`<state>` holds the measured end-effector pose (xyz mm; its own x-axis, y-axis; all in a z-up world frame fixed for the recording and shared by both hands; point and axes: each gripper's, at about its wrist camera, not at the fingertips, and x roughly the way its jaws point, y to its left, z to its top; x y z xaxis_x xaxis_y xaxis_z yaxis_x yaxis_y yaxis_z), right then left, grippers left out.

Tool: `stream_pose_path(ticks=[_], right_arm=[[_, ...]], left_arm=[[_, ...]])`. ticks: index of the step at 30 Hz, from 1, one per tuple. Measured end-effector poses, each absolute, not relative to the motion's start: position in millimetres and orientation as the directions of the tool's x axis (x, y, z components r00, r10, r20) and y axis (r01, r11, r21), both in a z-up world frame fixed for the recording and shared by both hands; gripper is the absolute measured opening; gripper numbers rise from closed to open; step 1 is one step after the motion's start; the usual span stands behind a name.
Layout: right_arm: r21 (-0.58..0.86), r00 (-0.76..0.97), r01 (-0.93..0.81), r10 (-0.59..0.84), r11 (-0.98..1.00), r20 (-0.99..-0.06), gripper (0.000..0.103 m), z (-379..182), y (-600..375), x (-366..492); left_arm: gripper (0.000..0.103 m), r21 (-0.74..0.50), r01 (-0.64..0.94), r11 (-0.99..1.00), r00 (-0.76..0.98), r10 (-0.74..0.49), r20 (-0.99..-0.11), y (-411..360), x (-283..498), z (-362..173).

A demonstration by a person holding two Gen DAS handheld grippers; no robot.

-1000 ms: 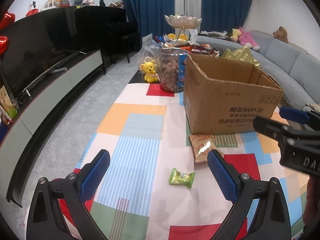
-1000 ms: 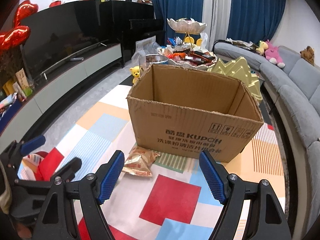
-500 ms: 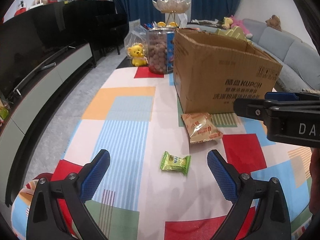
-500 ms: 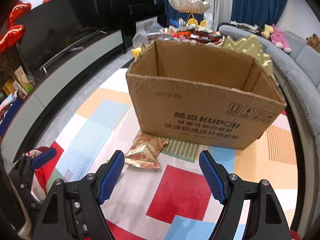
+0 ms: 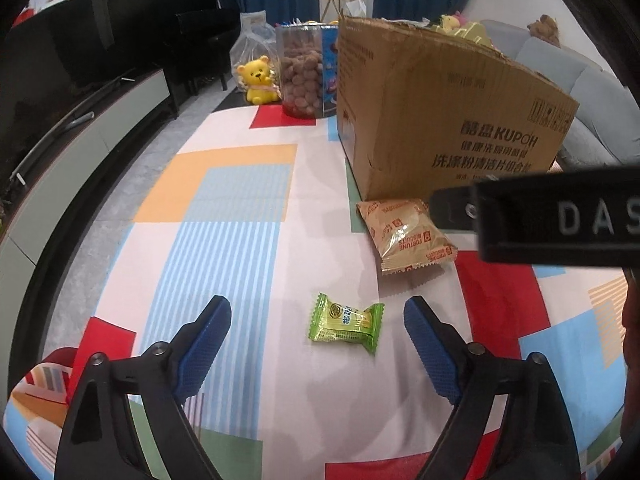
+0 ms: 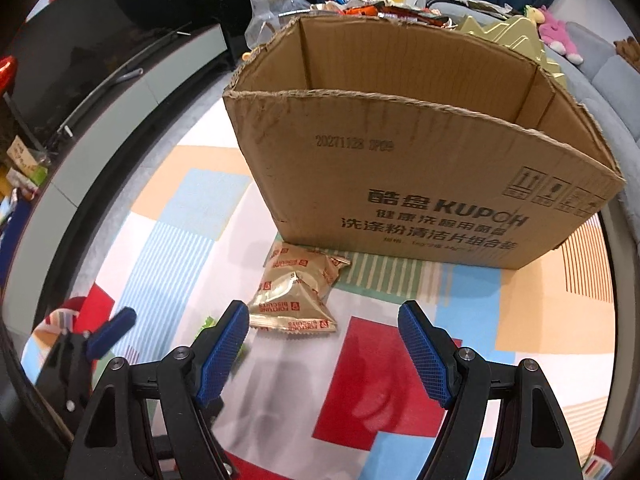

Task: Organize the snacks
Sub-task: 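Grasp the green candy with the left tool while the right tool grasps the Fortune Biscuits packet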

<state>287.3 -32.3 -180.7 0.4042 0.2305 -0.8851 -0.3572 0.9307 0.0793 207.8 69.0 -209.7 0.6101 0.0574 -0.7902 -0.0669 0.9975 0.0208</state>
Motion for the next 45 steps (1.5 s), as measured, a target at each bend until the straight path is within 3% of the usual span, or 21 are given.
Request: stream_pose_path(ticks=[19,22,24,26,28,34,45], right_arm=[[0.081,0.262,-0.343,0.178,0.936,-0.948,0.077,-222.7,0.3,313.5],[0.083,0.238,-0.351,0.174,0.933,-0.956,0.064,-231.4,5.3,315.8],[0.088,0.220,-0.358,0.176,0.930,-0.959,0.060,-235.9,7.9,315.3],[0.091,0.222,-0.361,0.180,0.928,-0.958,0.058,-236.7,8.3,313.4],[0.092,0.225,-0.366,0.184,0.926,-0.957,0.053,-236.2,8.3,312.0],[0.099,0.233,-0.364,0.194,0.926,-0.953,0.045,-230.4,-2.9,306.2],[0.094,0.268,-0.340,0.193,0.936,-0.944,0.044,-211.1,-26.2,291.0]], left_arm=[[0.063,-0.065,-0.066,0.996,0.549,-0.018,-0.836,77.2,219.8,-239.8],[0.059,-0.057,-0.059,0.997,0.550,-0.015,-0.835,76.1,220.9,-240.0],[0.052,-0.047,-0.053,0.997,0.554,-0.010,-0.833,74.2,220.8,-239.6],[0.038,-0.037,-0.051,0.998,0.556,-0.003,-0.831,73.8,220.7,-238.8],[0.034,-0.044,-0.052,0.998,0.556,-0.008,-0.831,75.2,221.0,-238.3],[0.030,-0.018,-0.048,0.999,0.561,0.012,-0.828,73.6,219.5,-236.4],[0.029,0.005,-0.054,0.999,0.585,0.036,-0.811,75.4,216.2,-225.6]])
